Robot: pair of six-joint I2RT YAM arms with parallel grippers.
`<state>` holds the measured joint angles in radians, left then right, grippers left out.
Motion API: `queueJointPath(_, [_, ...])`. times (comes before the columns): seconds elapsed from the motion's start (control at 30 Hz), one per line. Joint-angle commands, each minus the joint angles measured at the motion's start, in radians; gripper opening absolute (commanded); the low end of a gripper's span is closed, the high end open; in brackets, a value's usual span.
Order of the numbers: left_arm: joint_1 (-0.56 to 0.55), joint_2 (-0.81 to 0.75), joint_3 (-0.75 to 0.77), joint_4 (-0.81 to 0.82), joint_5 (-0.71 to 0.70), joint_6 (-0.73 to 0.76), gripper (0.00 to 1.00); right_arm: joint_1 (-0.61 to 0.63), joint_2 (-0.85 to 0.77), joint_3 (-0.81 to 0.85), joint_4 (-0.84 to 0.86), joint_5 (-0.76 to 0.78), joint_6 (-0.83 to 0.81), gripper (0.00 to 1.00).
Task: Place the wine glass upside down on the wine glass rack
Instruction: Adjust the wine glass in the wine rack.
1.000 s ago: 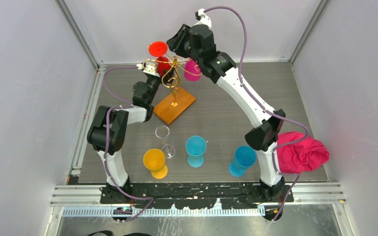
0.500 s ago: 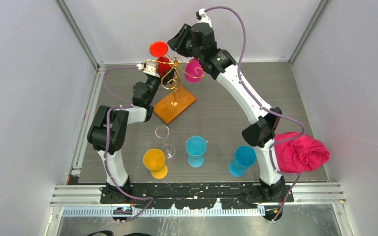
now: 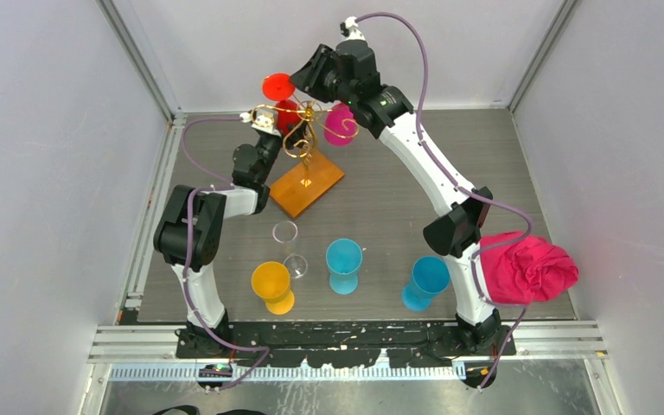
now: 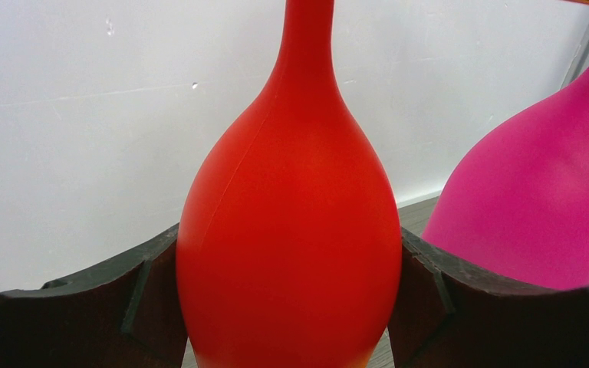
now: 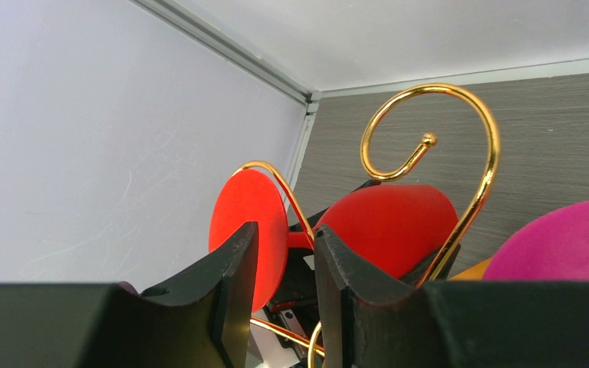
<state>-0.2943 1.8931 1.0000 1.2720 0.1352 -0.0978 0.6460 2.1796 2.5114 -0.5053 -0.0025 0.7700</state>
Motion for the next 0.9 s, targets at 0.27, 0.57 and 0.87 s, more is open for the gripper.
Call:
queueJointPath(0.27, [0.001, -0.022, 0.048, 0.146, 0.019, -0.022, 0.77, -0.003, -0.002, 0.045, 0.024, -0.08, 0.032, 0.38])
queueJointPath(0.57, [0.001, -0.028, 0.042, 0.147, 0.027, -0.023, 0.77, -0.007, 0.009, 0.051, 0.028, -0.102, 0.053, 0.31])
queueJointPath(0.87, [0.001, -0.03, 0.035, 0.147, 0.029, -0.034, 0.8, -0.014, 0.013, 0.031, 0.04, -0.116, 0.085, 0.08])
